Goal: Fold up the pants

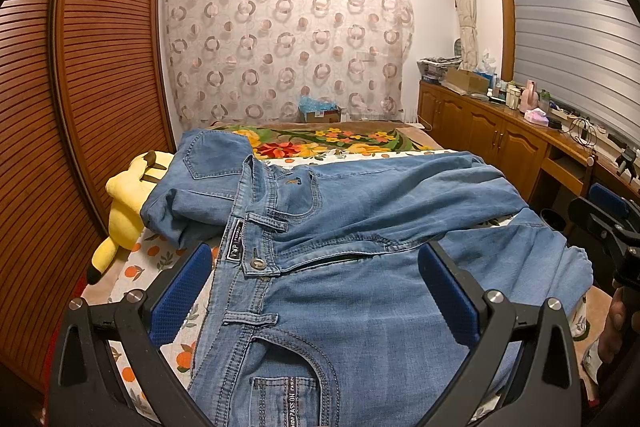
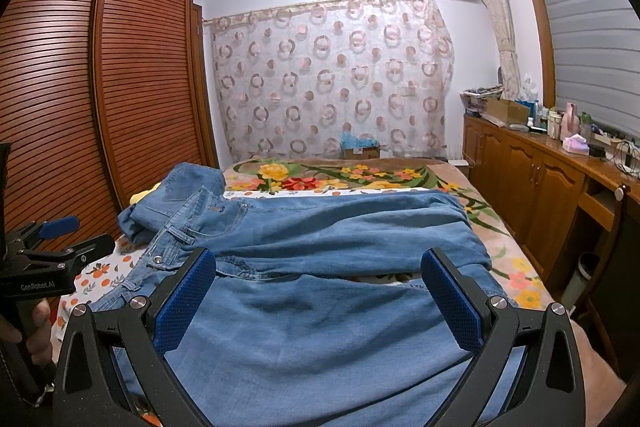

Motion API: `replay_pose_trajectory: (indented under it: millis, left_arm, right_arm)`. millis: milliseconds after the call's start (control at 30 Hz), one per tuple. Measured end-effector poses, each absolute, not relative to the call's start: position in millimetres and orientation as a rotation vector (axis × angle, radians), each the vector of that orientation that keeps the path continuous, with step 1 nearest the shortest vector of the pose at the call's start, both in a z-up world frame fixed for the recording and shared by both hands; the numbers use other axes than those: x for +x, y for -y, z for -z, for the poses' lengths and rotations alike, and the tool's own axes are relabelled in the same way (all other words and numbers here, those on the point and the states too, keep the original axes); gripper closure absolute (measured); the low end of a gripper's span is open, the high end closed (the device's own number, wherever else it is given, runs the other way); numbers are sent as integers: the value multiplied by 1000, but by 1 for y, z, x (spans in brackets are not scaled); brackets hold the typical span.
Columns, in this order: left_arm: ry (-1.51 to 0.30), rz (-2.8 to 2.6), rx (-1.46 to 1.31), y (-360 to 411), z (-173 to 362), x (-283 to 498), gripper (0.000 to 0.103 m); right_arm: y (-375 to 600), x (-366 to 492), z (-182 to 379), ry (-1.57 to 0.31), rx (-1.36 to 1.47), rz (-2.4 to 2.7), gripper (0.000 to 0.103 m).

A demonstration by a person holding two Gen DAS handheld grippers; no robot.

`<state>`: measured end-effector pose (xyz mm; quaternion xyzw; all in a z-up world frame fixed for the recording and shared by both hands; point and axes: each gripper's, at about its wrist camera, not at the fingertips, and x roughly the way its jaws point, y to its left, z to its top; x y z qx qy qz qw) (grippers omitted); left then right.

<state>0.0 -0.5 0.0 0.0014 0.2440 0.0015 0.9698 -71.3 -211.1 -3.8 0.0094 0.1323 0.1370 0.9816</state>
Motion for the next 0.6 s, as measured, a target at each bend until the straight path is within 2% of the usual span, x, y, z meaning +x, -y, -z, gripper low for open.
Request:
replay_pose_trajectory:
  millis: [600]
  left_arm:
    - [-490,-3,2,1,0,0,0]
  right_arm:
    - [211,-72,4,-266,19,-278,1]
